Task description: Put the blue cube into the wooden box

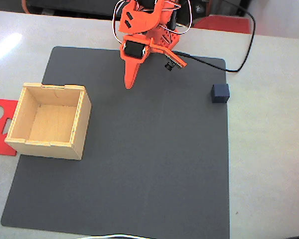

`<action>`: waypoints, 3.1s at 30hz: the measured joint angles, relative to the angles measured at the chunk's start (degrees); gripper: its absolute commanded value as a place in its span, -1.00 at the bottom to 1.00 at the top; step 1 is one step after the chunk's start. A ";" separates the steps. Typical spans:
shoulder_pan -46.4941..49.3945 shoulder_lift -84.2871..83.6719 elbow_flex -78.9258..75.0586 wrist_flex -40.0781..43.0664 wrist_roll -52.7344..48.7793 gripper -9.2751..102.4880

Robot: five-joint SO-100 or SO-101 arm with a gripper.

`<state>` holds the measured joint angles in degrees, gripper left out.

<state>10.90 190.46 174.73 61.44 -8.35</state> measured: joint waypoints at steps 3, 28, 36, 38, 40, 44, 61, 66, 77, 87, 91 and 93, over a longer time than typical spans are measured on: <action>-1.76 0.00 0.00 0.00 -1.41 -0.83; -2.46 0.00 0.00 0.00 -1.85 -0.82; -3.43 0.00 0.00 0.00 -2.81 -0.50; -3.43 0.00 0.44 -0.88 -3.43 -0.47; -3.78 0.00 1.14 -2.46 -5.80 -0.44; -6.06 -2.99 1.41 -8.53 -11.25 -0.35; -23.64 -88.42 -70.14 23.20 -40.69 -0.32; -34.10 -102.22 -76.29 32.70 -42.80 -0.30; -46.76 -110.65 -88.59 40.61 -48.69 -0.21; -53.26 -118.56 -92.90 40.78 -52.73 -0.11; -54.40 -120.15 -93.34 40.78 -52.73 -0.12; -54.32 -121.03 -93.60 40.78 -52.73 -0.12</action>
<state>-43.42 69.43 81.12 102.22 -61.08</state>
